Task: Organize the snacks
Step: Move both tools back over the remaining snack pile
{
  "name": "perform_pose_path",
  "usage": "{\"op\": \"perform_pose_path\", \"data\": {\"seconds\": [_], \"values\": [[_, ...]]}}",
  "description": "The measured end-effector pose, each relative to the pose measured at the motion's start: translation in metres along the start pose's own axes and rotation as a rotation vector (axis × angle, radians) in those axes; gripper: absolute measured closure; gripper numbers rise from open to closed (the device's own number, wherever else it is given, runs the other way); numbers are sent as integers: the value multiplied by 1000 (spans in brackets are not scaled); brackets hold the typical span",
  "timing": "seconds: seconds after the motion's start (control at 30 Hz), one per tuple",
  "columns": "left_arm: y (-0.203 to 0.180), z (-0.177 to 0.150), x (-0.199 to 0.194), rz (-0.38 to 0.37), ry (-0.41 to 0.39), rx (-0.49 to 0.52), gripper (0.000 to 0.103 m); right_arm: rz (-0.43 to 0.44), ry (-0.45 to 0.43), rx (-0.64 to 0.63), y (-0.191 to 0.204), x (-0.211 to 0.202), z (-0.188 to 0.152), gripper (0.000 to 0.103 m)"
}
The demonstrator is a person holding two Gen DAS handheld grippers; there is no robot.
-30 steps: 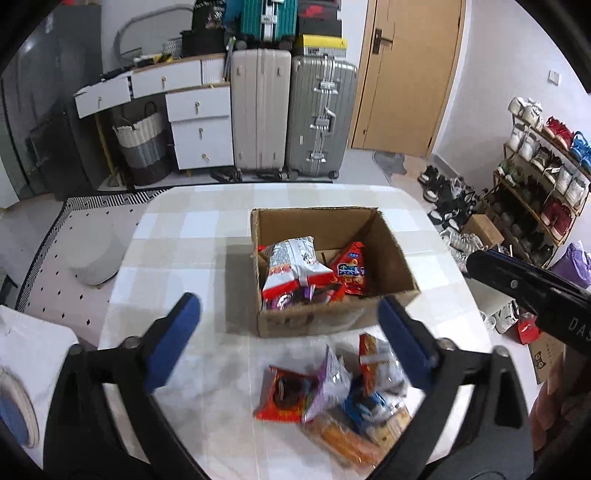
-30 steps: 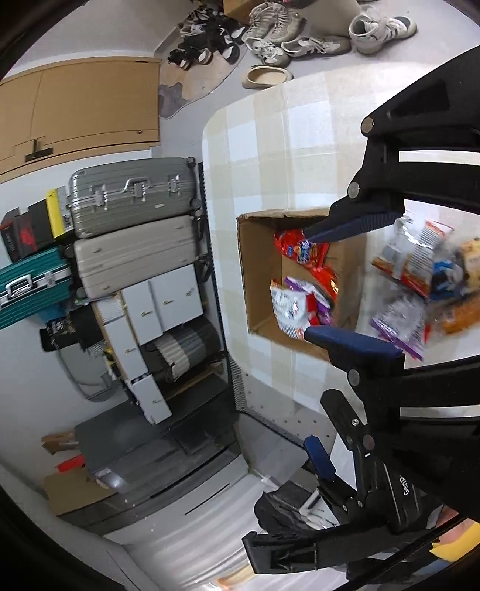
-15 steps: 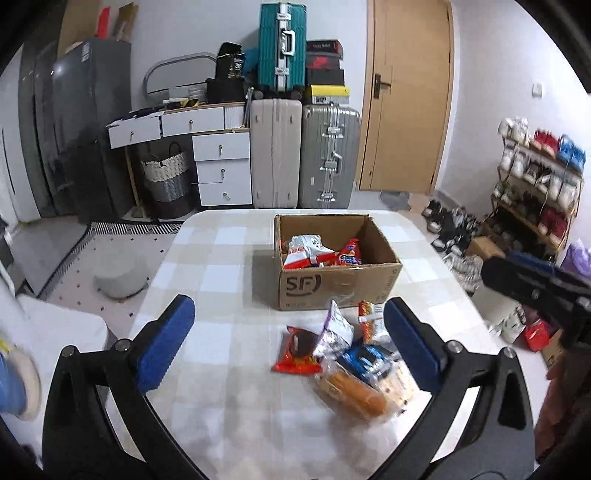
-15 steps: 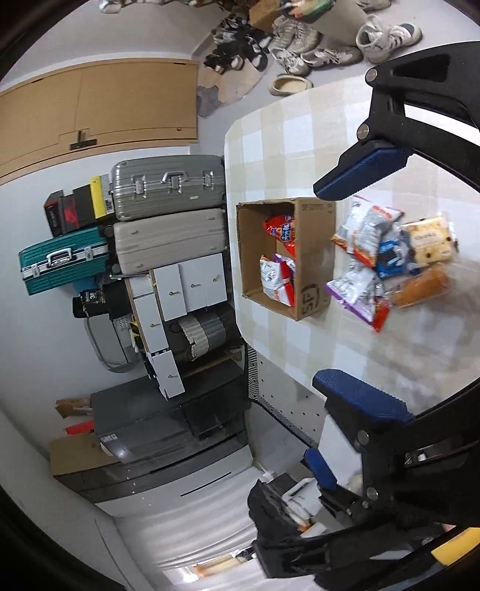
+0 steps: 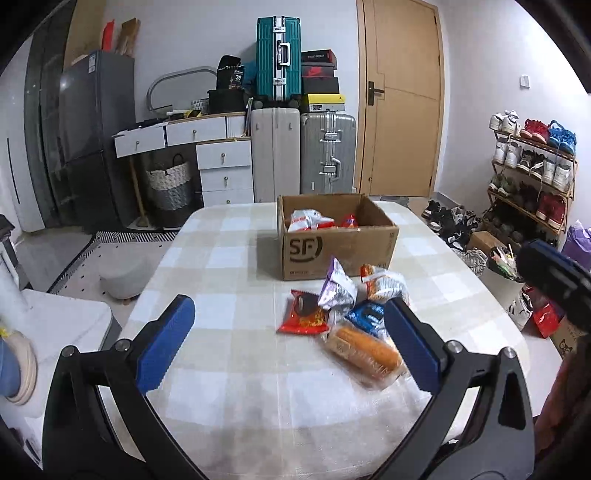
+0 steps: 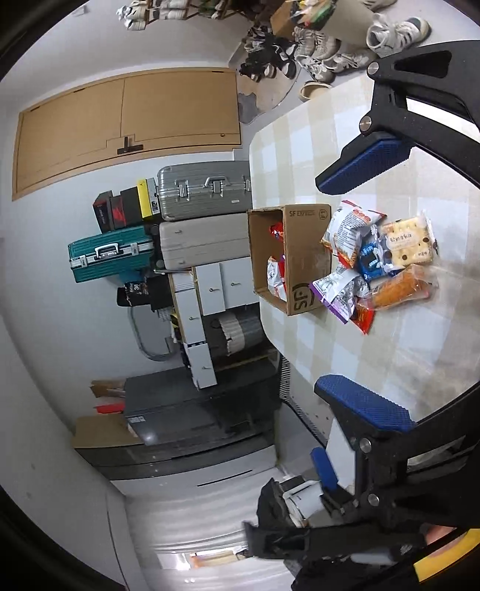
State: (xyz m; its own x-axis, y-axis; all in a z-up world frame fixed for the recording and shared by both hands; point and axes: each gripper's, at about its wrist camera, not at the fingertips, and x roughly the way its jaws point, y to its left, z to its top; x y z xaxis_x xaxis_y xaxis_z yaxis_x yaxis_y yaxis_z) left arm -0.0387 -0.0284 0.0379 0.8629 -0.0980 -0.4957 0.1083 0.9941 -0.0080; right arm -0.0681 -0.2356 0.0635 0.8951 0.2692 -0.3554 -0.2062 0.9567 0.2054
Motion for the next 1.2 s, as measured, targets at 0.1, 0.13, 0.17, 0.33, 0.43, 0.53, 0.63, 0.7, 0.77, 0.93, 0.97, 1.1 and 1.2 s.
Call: {"op": "perform_pose_path", "data": {"seconds": [0.1,0.13,0.17,0.33,0.43,0.53,0.63,0.7,0.77,0.93,0.97,1.1,1.2], "values": [[-1,-13,11,-31,-6,-30,1,-22,-37,11,-9,-5,-12,1],[-1,-17,14,-34,-7,-33,1,-28,-33,17,-12,-3,-15,1],[-2,-22,16,-30,-6,-33,1,-30,-16,37,-17,-1,-18,1],[-8,-20,39,-41,17,-32,1,-7,29,106,-31,10,-18,1],[-12,-18,47,-54,33,-27,1,0,24,122,-34,10,-19,1],[-15,-19,57,-56,66,-30,1,20,35,147,-36,11,-18,1],[-16,-20,60,-57,76,-34,1,15,46,153,-37,12,-18,1],[-17,-20,62,-36,73,-31,1,6,48,146,-38,12,-18,1],[-17,-21,64,-34,81,-42,1,-5,64,142,-39,15,-20,1],[-14,-25,79,-26,136,-74,1,-35,115,150,-45,24,-25,1],[-14,-26,84,-25,147,-79,1,-35,123,154,-46,25,-25,1],[-14,-28,94,-38,184,-96,1,-40,133,164,-51,27,-28,1],[-17,-31,109,-64,237,-116,1,-41,151,166,-52,31,-30,1]]}}
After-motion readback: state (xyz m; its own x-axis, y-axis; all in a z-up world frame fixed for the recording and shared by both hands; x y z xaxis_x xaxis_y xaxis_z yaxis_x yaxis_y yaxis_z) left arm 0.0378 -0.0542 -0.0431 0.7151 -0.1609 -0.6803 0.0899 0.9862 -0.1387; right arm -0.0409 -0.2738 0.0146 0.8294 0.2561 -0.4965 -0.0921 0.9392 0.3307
